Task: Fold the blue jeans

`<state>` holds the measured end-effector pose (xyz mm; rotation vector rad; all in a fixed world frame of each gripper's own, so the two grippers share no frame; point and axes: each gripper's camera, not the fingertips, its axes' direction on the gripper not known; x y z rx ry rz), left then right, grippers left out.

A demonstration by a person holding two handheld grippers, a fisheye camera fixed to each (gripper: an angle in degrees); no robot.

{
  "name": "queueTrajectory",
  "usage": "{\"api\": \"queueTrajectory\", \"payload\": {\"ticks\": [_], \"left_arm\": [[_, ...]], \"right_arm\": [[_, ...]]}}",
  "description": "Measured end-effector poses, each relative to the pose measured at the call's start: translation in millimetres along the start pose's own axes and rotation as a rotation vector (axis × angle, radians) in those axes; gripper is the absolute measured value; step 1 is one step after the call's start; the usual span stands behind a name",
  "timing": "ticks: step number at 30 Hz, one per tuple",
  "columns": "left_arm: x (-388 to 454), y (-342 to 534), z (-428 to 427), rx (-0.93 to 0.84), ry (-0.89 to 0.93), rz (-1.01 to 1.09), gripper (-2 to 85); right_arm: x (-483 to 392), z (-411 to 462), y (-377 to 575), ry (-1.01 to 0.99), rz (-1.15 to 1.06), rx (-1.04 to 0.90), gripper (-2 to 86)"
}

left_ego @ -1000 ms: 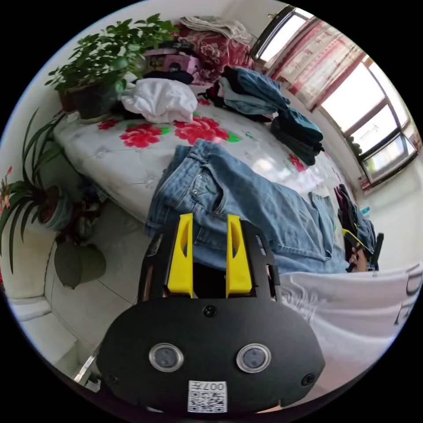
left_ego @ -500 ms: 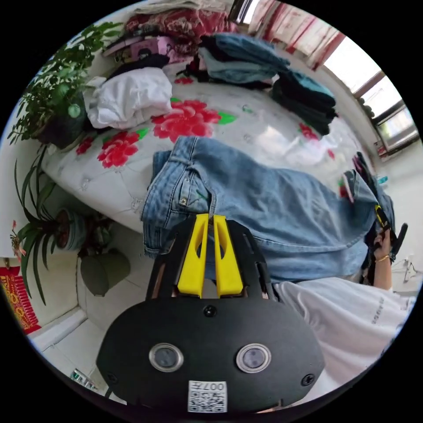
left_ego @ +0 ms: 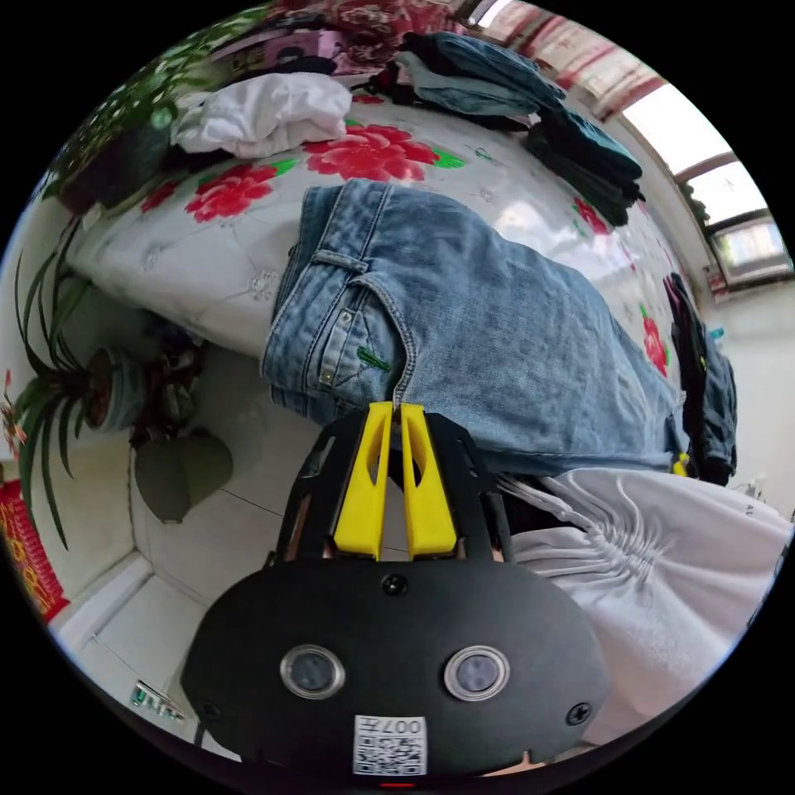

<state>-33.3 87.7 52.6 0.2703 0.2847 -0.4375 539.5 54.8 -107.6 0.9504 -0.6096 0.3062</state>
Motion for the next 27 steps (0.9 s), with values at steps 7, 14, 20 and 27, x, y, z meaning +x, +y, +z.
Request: {"api": "queueTrajectory", "payload": {"ticks": [7,14,20,27], "left_arm": [[-11.2,1.9,-22.9,0.027,0.040,-0.018,-0.7],[-46.1,28.3,-60.4,0.134,0.112,-0.056,-0.6],[-83.1,40.0,3.5,0.022,0.215,-0.233,1.7],[-103.2,44.7,-3.4,0.017,0.211,-0.225,3.0]], "right_arm": [[-20.6,-0.1,-33.3,0.159,-0.179,-0.096,1.6],[30.2,-96.1,-4.6,-0.095,-0.072,0.115,0.4],[117.8,-105.4,39.5,-0.202,0.267,0.205,1.5],[159.5,-109.7,13.2,-0.157,0.343,0.235,2.3]]}}
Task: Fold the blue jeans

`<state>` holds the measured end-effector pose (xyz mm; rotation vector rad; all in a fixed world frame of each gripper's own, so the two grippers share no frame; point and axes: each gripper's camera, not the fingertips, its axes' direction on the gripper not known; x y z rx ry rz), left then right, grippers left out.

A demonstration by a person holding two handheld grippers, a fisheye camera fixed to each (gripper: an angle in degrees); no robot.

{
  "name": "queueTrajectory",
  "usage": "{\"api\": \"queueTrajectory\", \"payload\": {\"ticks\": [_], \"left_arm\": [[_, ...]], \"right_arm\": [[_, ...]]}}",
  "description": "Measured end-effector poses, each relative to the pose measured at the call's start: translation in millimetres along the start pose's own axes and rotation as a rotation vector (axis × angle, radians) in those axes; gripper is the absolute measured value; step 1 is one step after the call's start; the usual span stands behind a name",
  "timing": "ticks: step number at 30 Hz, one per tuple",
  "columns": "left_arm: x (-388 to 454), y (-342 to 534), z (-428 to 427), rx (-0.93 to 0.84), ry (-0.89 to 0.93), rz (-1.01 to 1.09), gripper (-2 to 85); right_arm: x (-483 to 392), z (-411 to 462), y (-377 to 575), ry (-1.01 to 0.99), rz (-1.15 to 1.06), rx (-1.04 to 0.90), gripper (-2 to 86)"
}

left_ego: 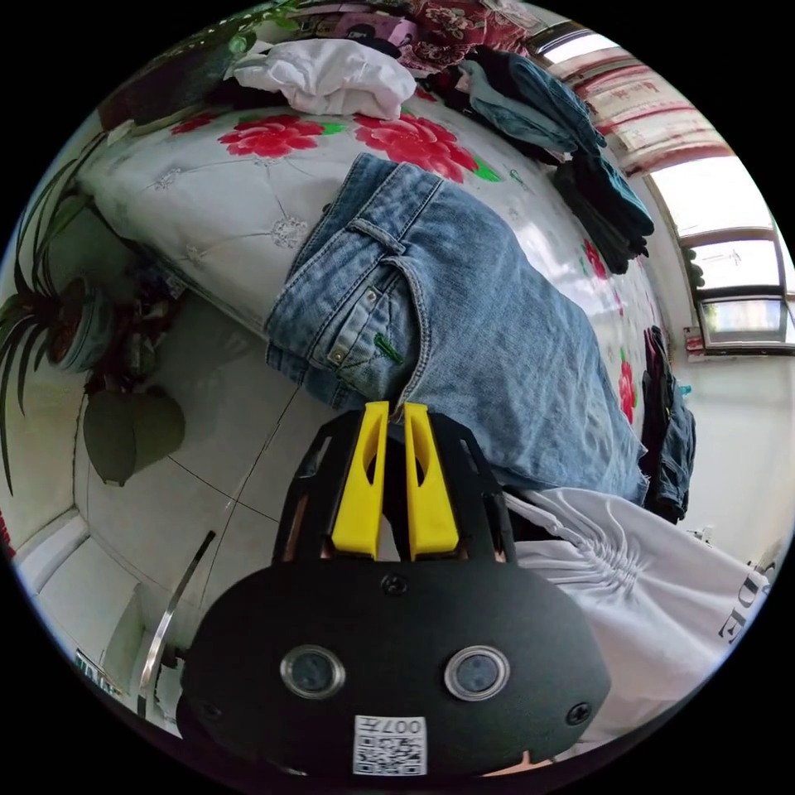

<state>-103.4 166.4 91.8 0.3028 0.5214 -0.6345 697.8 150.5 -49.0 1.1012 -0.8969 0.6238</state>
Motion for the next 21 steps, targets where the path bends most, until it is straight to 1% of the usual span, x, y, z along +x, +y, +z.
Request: {"api": "queueTrajectory", "payload": {"ticks": [1,3,5,6,7,8,9,11,12,14,15,16,17,18,19,21], "left_arm": [[-2.0,0.5,-0.6,0.002,0.002,-0.005,3.0],[-9.5,2.3,-2.2,0.006,0.008,-0.020,2.8],[-14.7,3.4,-4.1,0.009,0.009,-0.027,2.6],[-17.9,4.1,-6.0,0.010,0.007,-0.027,2.5],[-19.4,4.3,-7.1,0.009,0.007,-0.026,2.4],[-22.7,5.1,-9.4,0.009,0.007,-0.027,2.3],[-25.7,6.3,-11.8,0.010,0.009,-0.024,2.2],[-30.2,8.5,-13.2,0.003,0.013,-0.016,2.0],[-33.8,10.7,-14.9,0.011,0.010,-0.015,1.8],[-40.6,13.0,-17.6,0.018,0.017,-0.025,1.7],[-45.2,14.1,-19.6,0.019,0.022,-0.031,1.6],[-47.4,14.5,-20.9,0.019,0.023,-0.033,1.6],[-51.3,15.1,-23.4,0.017,0.023,-0.033,1.5],[-54.7,15.2,-25.6,0.012,0.019,-0.027,1.5],[-56.3,15.0,-26.5,0.009,0.017,-0.023,1.5],[-63.2,14.3,-30.0,-0.002,0.007,-0.015,1.4]], "right_arm": [[-3.6,5.4,-2.5,0.015,-0.023,-0.018,2.2],[-20.7,32.1,-7.6,0.102,-0.116,-0.116,2.0],[-33.5,42.3,-7.0,0.149,-0.174,-0.125,1.4],[-38.8,45.7,-8.2,0.211,-0.171,-0.149,0.9],[-41.8,42.9,-8.4,0.229,-0.177,-0.138,0.7],[-47.2,27.3,-7.0,0.232,-0.199,-0.059,0.6],[-47.4,8.5,-4.5,0.191,-0.210,0.008,0.6],[-37.8,-8.2,-0.9,0.151,-0.174,0.024,1.0],[-30.9,-16.9,3.9,0.199,-0.131,0.052,1.4],[-29.8,-30.7,13.8,0.270,-0.144,0.104,3.7],[-34.0,-34.8,17.9,0.251,-0.169,0.098,5.2],[-38.6,-34.5,20.0,0.222,-0.199,0.085,5.9],[-52.6,-29.3,24.9,0.172,-0.281,0.051,7.3],[-71.3,-18.4,30.8,0.165,-0.372,0.018,8.7],[-81.2,-10.7,33.7,0.171,-0.415,-0.003,9.4],[-115.6,31.8,43.2,0.234,-0.552,-0.130,10.8]]}}
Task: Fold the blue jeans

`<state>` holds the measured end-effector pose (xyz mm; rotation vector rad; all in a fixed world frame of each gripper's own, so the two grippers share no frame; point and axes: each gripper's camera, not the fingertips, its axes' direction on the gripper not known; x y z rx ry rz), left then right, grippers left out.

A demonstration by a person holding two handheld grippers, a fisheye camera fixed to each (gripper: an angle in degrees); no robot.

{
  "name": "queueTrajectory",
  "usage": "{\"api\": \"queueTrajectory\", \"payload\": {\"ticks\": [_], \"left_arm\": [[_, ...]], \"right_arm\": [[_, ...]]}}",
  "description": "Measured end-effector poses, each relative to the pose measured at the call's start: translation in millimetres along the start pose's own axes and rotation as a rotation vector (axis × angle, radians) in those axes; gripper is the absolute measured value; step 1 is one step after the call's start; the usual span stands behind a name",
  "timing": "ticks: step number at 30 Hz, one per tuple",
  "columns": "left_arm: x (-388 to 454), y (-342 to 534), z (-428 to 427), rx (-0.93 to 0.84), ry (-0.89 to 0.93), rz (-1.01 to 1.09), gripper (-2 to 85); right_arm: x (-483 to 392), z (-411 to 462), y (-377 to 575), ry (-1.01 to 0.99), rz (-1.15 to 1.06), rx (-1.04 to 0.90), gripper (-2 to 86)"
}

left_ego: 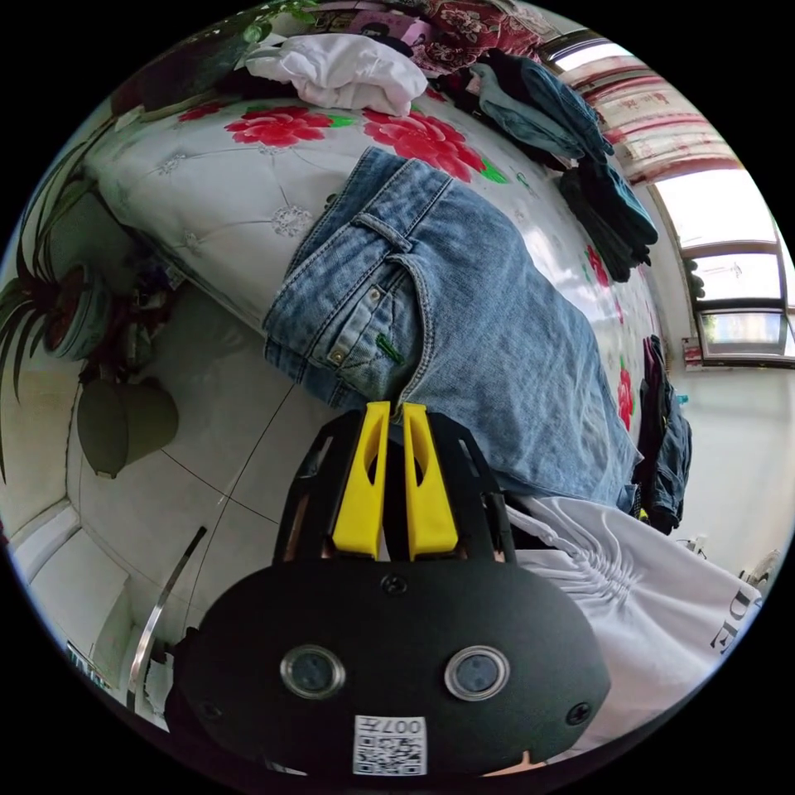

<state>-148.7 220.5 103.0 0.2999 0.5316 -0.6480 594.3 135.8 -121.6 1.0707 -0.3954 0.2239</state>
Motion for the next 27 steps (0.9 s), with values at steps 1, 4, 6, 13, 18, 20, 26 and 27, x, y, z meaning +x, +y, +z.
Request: {"api": "queueTrajectory", "payload": {"ticks": [1,4,6,13,18,20,26,27], "left_arm": [[-1.8,0.0,-0.9,-0.002,-0.002,0.001,1.5],[-12.0,2.3,-6.7,-0.003,-0.008,0.004,1.6],[-22.7,7.6,-14.8,0.007,0.002,0.010,2.2],[-81.0,47.6,-41.2,0.130,0.096,-0.120,5.2],[-146.7,98.6,-57.1,0.308,0.218,-0.333,8.4],[-165.0,107.3,-53.2,0.340,0.314,-0.380,10.2],[-194.5,106.7,-26.2,0.384,0.485,-0.434,13.4],[-197.3,104.4,-21.4,0.390,0.502,-0.438,13.6]], "right_arm": [[-7.8,9.6,-3.2,0.016,-0.025,-0.032,10.5],[-20.5,41.6,-11.4,0.201,-0.024,-0.114,5.7],[2.0,27.4,-6.3,0.238,0.108,-0.037,3.2],[97.4,-6.0,62.8,-0.114,0.564,0.177,6.1],[97.8,30.4,75.5,-0.280,0.602,0.163,8.8],[88.5,36.7,75.3,-0.172,0.628,0.180,8.8],[63.0,55.5,63.4,0.003,0.650,0.141,7.0],[59.3,60.8,58.8,-0.072,0.614,0.147,6.8]]}}
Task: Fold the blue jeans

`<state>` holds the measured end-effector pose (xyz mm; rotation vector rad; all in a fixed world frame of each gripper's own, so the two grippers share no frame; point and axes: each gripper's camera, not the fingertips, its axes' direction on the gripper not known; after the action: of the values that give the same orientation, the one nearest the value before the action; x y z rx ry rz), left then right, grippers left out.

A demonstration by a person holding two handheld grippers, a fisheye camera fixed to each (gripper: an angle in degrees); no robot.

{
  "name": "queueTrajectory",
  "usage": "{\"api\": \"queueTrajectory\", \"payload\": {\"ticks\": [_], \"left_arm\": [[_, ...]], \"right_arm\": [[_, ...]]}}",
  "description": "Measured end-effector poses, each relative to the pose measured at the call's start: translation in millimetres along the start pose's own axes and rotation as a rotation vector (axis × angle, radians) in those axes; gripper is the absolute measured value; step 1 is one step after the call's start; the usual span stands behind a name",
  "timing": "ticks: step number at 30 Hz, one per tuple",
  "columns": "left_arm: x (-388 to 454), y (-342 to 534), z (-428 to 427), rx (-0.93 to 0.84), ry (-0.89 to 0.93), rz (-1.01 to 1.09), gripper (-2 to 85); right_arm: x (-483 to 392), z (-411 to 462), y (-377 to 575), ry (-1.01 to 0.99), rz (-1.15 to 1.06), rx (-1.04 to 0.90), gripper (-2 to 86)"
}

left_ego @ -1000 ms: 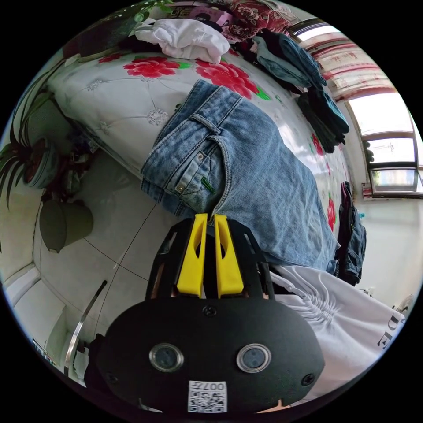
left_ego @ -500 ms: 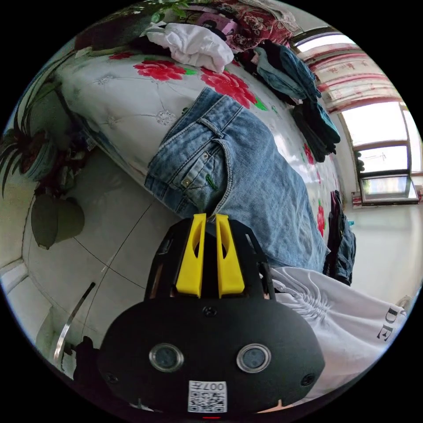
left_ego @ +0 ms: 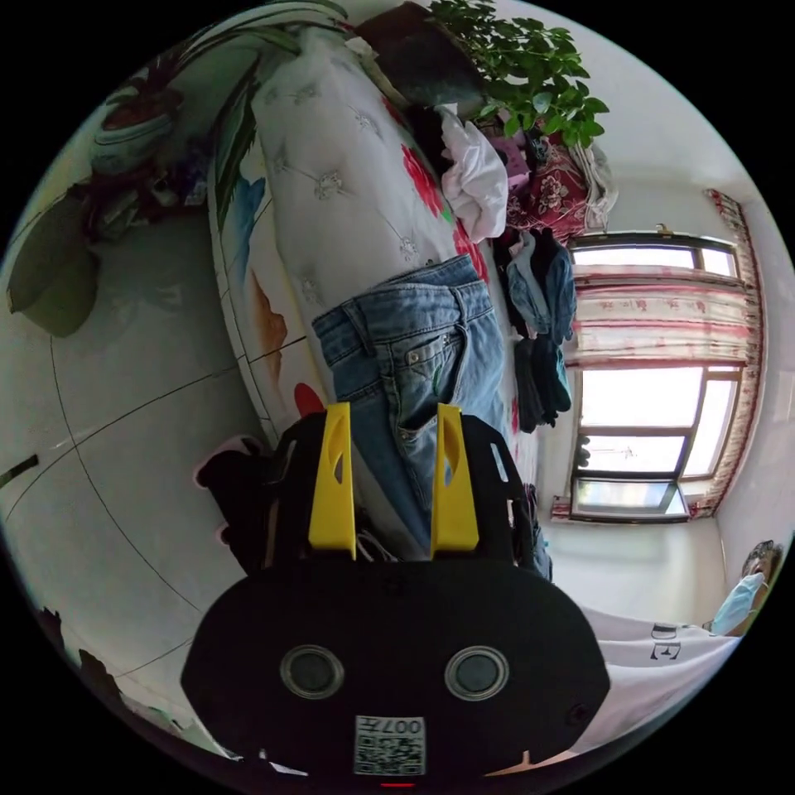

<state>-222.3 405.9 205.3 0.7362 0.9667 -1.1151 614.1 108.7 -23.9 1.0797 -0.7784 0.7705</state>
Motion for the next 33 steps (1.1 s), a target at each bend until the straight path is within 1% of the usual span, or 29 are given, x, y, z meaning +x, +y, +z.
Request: {"api": "queueTrajectory", "payload": {"ticks": [2,3,6,7,8,9,10,12,13,15,16,18,19,21,22,23,24,25,28,29,31,33], "left_arm": [[-4.5,-3.7,6.0,0.000,0.028,-0.001,13.6],[-7.4,-6.2,10.3,-0.003,0.032,-0.002,13.4],[-16.6,-11.2,22.4,-0.020,0.034,-0.028,12.2],[-18.6,-11.8,24.2,-0.024,0.032,-0.041,11.7],[-21.5,-12.2,26.4,-0.027,0.040,-0.062,10.3],[-22.1,-11.5,27.2,-0.025,0.059,-0.068,8.6],[-22.0,-10.8,27.5,-0.026,0.061,-0.072,7.9],[-20.5,-5.7,26.8,-0.015,0.081,-0.072,5.1],[-19.4,-4.0,26.3,-0.010,0.086,-0.067,4.5],[-11.7,4.8,26.0,0.005,0.084,-0.036,3.3],[-9.5,7.3,26.2,0.009,0.083,-0.025,3.1],[-2.0,17.3,29.6,0.023,0.087,0.010,2.4],[-0.4,19.9,31.0,0.026,0.087,0.019,2.3],[6.6,30.7,39.0,0.034,0.076,0.050,1.8],[8.3,33.5,41.2,0.036,0.072,0.056,1.7],[11.7,39.3,44.8,0.048,0.071,0.067,1.4],[15.0,44.7,49.7,0.047,0.074,0.074,1.1],[17.1,47.6,52.2,0.047,0.076,0.079,1.0],[39.3,66.1,65.3,0.053,0.049,0.160,0.6],[55.8,75.0,70.7,0.058,0.037,0.218,0.4],[92.8,89.9,80.1,0.062,0.028,0.358,0.2],[159.9,113.9,98.8,0.039,0.034,0.608,0.1]], "right_arm": [[-3.1,15.6,-2.9,-0.093,0.027,-0.059,6.5],[-3.4,23.1,-1.9,-0.110,0.072,-0.053,6.2],[-13.5,41.4,0.9,-0.088,0.132,-0.054,5.7],[-19.2,43.3,0.9,-0.108,0.128,-0.052,5.6],[-37.8,45.0,0.6,-0.179,0.083,-0.047,5.6],[-66.6,45.2,1.6,-0.265,0.001,-0.050,5.6],[-86.3,45.2,2.8,-0.304,-0.063,-0.063,5.6],[-185.7,43.8,23.7,-0.371,-0.459,-0.157,5.7],[-211.7,44.1,34.9,-0.382,-0.570,-0.193,5.8],[-298.3,50.3,99.7,-0.426,-0.965,-0.346,6.0],[-314.0,53.8,119.4,-0.440,-1.046,-0.387,6.0],[-353.5,83.3,206.6,-0.474,-1.317,-0.615,6.1],[-356.9,94.9,228.4,-0.473,-1.357,-0.682,6.2],[-349.8,153.8,310.1,-0.409,-1.424,-0.989,6.2],[-344.7,167.7,327.8,-0.379,-1.438,-1.068,6.2],[-333.9,190.2,355.8,-0.318,-1.458,-1.190,6.1],[-327.6,201.3,371.1,-0.295,-1.460,-1.241,6.1],[-326.9,201.5,373.9,-0.313,-1.454,-1.248,6.2],[-333.0,193.1,372.9,-0.341,-1.490,-1.187,6.3],[-335.7,188.1,366.4,-0.346,-1.499,-1.141,6.3],[-338.7,181.1,350.1,-0.365,-1.473,-1.067,6.4],[-337.4,173.2,318.2,-0.390,-1.372,-0.948,6.5]]}}
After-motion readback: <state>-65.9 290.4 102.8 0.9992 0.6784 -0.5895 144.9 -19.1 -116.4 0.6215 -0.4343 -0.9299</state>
